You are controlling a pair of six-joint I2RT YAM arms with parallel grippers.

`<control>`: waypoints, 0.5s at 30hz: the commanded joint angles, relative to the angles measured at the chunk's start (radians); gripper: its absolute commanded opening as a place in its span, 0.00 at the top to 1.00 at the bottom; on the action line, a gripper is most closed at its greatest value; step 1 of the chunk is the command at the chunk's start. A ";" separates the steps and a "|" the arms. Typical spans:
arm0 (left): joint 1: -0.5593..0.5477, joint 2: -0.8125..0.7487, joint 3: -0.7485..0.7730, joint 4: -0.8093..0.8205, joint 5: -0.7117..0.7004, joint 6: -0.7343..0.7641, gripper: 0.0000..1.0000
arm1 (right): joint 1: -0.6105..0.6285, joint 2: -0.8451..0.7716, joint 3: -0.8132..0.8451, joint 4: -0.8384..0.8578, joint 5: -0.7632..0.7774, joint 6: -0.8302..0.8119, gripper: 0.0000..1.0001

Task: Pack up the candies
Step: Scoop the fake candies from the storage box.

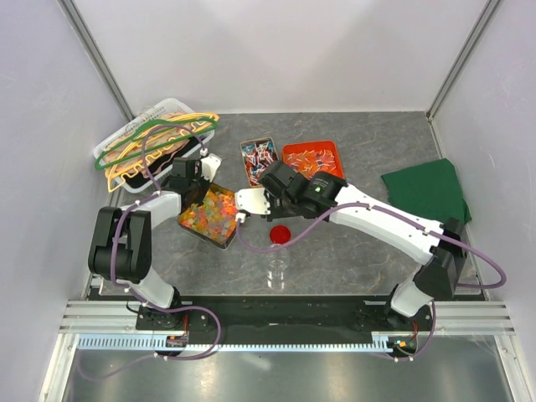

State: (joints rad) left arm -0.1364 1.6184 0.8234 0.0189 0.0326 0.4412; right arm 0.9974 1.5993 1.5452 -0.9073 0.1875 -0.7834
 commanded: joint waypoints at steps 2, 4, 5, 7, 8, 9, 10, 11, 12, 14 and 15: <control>-0.008 -0.080 0.023 -0.024 -0.045 0.053 0.98 | 0.041 0.057 0.082 0.025 0.193 -0.065 1.00; -0.011 -0.146 0.002 0.025 -0.014 0.038 0.98 | 0.061 0.079 0.082 0.048 0.294 -0.086 1.00; -0.014 -0.167 -0.006 0.064 -0.010 0.033 0.98 | 0.084 0.102 0.084 0.054 0.331 -0.109 1.00; -0.028 -0.222 -0.016 0.084 -0.005 0.027 0.98 | 0.101 0.128 0.093 0.067 0.417 -0.131 1.00; -0.032 -0.241 -0.020 0.095 -0.005 0.022 0.98 | 0.113 0.152 0.098 0.070 0.440 -0.140 1.00; -0.037 -0.253 -0.024 0.108 0.003 0.019 0.98 | 0.124 0.165 0.105 0.080 0.488 -0.158 1.00; -0.040 -0.279 -0.032 0.118 0.001 0.014 0.98 | 0.132 0.177 0.108 0.087 0.510 -0.166 1.00; -0.042 -0.290 -0.039 0.127 0.006 0.013 0.98 | 0.145 0.201 0.113 0.111 0.532 -0.177 1.00; -0.046 -0.298 -0.046 0.134 0.015 0.011 0.98 | 0.152 0.212 0.112 0.129 0.564 -0.200 1.00; -0.052 -0.311 -0.053 0.135 0.023 0.011 0.98 | 0.167 0.246 0.115 0.174 0.628 -0.229 1.00; -0.063 -0.311 -0.053 0.133 0.021 0.008 0.98 | 0.170 0.257 0.127 0.185 0.639 -0.238 1.00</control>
State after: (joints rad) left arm -0.1783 1.3525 0.7742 0.0540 0.0319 0.4461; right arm 1.1458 1.8164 1.6096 -0.8230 0.6418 -0.9466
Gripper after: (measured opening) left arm 0.046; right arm 0.320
